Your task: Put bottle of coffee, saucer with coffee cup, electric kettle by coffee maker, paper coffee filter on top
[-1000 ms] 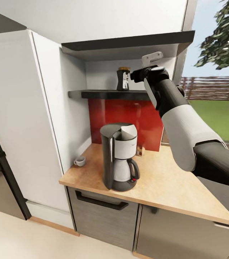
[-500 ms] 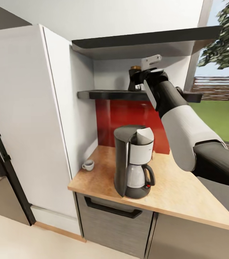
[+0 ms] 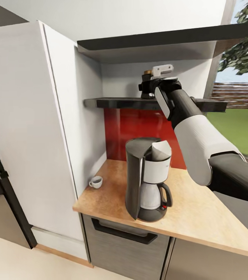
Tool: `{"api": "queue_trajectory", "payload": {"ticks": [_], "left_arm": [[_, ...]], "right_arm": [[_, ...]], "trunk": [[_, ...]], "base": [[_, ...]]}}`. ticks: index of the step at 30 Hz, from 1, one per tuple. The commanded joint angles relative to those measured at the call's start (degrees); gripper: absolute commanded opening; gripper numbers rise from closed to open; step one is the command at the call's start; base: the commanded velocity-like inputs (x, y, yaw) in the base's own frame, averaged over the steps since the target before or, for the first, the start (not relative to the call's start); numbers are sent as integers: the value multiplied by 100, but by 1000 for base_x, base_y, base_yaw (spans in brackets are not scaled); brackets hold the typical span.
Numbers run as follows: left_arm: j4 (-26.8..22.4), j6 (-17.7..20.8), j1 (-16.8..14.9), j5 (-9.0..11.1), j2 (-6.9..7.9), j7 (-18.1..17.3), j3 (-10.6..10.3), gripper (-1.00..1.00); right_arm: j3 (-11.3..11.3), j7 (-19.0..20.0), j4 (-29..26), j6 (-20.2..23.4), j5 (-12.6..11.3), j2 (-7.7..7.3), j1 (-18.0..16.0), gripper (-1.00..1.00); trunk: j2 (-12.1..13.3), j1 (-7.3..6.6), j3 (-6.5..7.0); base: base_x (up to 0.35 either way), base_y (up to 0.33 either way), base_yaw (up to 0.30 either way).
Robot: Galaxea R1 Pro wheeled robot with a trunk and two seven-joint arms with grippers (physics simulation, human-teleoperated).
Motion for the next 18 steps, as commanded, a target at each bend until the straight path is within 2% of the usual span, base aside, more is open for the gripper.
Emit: {"api": "queue_trajectory", "payload": {"ticks": [1, 12, 14, 15, 18], "left_arm": [[-8, -7, 4, 54, 0, 6, -20, 100], [-8, -16, 4, 47, -20, 6, -25, 100], [-8, -16, 4, 47, -20, 6, -25, 100], [-8, -16, 4, 47, -21, 6, -25, 100], [-8, -16, 5, 45, -21, 6, -25, 100]], "right_arm": [[13, -8, -6, 36, 26, 0, -1, 100], [-14, -59, -57, 42, -55, 0, 2, 100], [-29, -226, -86, 43, -58, 0, 0, 100], [-79, -562, -108, 44, -65, 0, 0, 100], [-137, -900, -178, 45, -71, 0, -1, 100]], "trunk": [[-2, 5, -1], [-2, 5, -1], [-2, 5, -1], [-2, 5, -1], [-2, 5, -1]], "base": [[247, 0, 0], [53, 0, 0], [3, 0, 0], [0, 0, 0], [0, 0, 0]]}}
